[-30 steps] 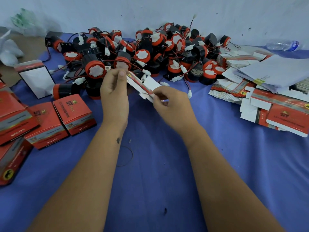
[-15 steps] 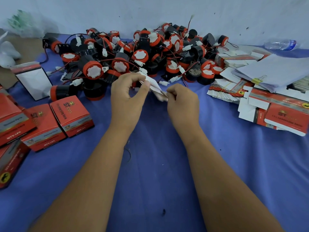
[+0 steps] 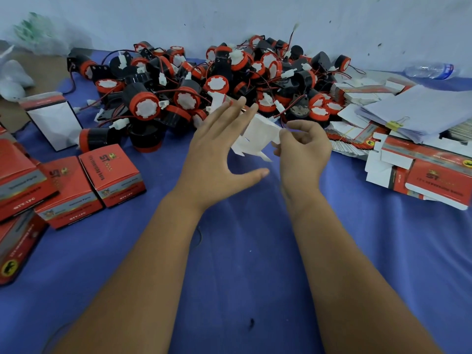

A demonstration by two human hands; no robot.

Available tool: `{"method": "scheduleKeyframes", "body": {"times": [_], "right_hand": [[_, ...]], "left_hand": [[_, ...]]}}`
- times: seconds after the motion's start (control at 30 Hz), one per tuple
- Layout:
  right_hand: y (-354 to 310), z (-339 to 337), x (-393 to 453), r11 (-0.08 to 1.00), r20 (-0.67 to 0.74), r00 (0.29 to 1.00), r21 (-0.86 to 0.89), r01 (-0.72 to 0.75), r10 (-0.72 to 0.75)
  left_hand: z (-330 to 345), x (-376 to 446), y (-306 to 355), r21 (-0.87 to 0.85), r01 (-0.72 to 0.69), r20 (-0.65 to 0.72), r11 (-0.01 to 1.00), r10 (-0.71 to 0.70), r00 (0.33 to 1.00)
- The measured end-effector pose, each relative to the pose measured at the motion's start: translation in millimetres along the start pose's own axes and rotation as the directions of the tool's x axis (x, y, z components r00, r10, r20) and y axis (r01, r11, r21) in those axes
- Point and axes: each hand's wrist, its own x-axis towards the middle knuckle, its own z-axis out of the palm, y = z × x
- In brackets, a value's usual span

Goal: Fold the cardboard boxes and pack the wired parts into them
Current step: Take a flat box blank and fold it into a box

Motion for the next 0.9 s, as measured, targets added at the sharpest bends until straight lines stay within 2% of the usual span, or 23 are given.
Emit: {"method": "scheduleKeyframes", "body": {"times": [0.13, 0.27, 0.43, 0.57, 0.63, 0.8, 0.9], "right_hand": [[1, -3, 6, 0.922, 0.063, 0.97, 0.3, -0.243, 0.235], [0, -3, 6, 0.868, 0.109, 0.948, 0.38, -0.318, 0.3], [-3, 1, 3, 0.895, 0.26, 0.949, 0.358, -0.266, 0.178], [-1, 7, -3, 0.964, 0.436, 0.895, 0.19, -0.188, 0.089], [0, 10, -8, 0.974, 0.522, 0.853, 0.182, -0.137, 0.023], [-2, 15, -16, 0.989, 0.488, 0.869, 0.149, 0.011, -0.083], [0, 14, -15, 0.982, 0.45, 0.89, 0.186, -0.014, -0.073]], "left_hand": [[2, 0, -4, 0.02, -0.008, 0.045, 1.0, 0.007, 0.999], [2, 0, -8, -0.012, 0.024, -0.023, 1.0, -0.024, 0.999], [2, -1, -4, -0.183, 0.13, -0.118, 0.974, -0.153, 0.981], [-2, 2, -2, -0.352, 0.196, -0.196, 0.915, -0.276, 0.941], [-5, 5, -3, -0.426, 0.204, -0.219, 0.882, -0.319, 0.922], [-11, 6, -7, -0.632, 0.243, -0.046, 0.736, -0.348, 0.936], [-11, 4, -9, -0.679, 0.247, -0.018, 0.691, -0.352, 0.936]]}}
